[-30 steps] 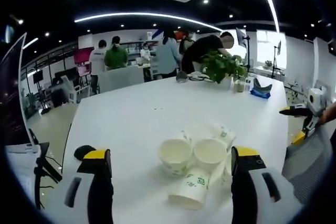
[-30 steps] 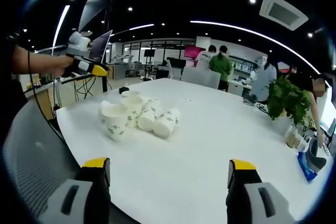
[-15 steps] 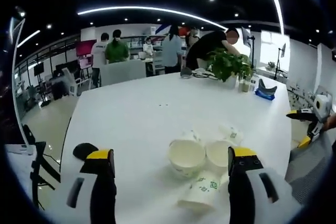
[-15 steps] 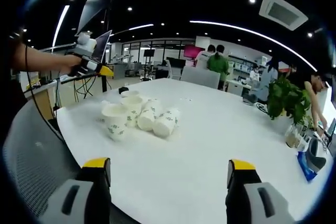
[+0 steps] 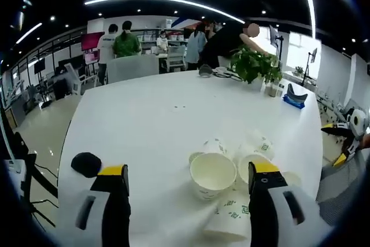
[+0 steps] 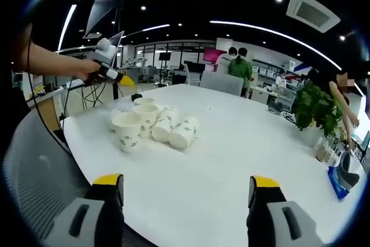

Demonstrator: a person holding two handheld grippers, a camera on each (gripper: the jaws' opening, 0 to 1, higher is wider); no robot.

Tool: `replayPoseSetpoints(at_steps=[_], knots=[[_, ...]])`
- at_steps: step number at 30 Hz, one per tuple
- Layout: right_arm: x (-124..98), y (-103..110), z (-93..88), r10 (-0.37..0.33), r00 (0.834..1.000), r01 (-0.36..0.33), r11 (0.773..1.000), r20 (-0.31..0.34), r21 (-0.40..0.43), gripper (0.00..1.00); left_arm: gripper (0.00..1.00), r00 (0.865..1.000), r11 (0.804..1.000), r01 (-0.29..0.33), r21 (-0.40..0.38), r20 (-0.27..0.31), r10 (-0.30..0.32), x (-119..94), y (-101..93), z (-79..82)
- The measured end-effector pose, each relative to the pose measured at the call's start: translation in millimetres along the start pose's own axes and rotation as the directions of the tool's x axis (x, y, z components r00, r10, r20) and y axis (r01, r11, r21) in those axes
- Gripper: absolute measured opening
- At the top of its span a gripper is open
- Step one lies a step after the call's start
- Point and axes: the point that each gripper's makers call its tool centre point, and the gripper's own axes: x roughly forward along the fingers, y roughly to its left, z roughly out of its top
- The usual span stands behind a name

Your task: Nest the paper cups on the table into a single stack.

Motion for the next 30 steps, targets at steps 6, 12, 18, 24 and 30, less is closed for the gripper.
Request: replayPoseSetpoints(at_steps=[6,12,18,24,30], knots=[[0,-1,-0.9,-0.005,1.0,0.005,1.0,-0.004,0.001,0.9,0.76,1.0,1.0,0.02,-0.002,-0.017,-0.02,16,3.6,-5.2],[0,-1,-0.9,-0.006,1.0,0.006,1.0,-0.006,-0.001,0.89,0.68,0.999,0.999,0.049,-0.018,-0.019,-0.05,26,1.6,-5.0],[0,1,0.4,-0.007,1.0,0.007,1.0,-0.01,-0.001,0.88,0.53,0.997,0.998,0.055,-0.038,-0.044,-0.056,34,1.0,-17.1],[0,5,0.7,-0.001,1.0,0.001,1.0,-0.016,-0.002,0.87,0.44,0.996,0.997,0.062,-0.048,-0.06,-0.065,42,-1.3,-21.6],[0,7,-0.4,0.001,1.0,-0.001,1.0,-0.026,-0.004,0.87,0.34,0.993,0.995,0.082,-0.057,-0.085,-0.087,50,-3.3,-29.4]])
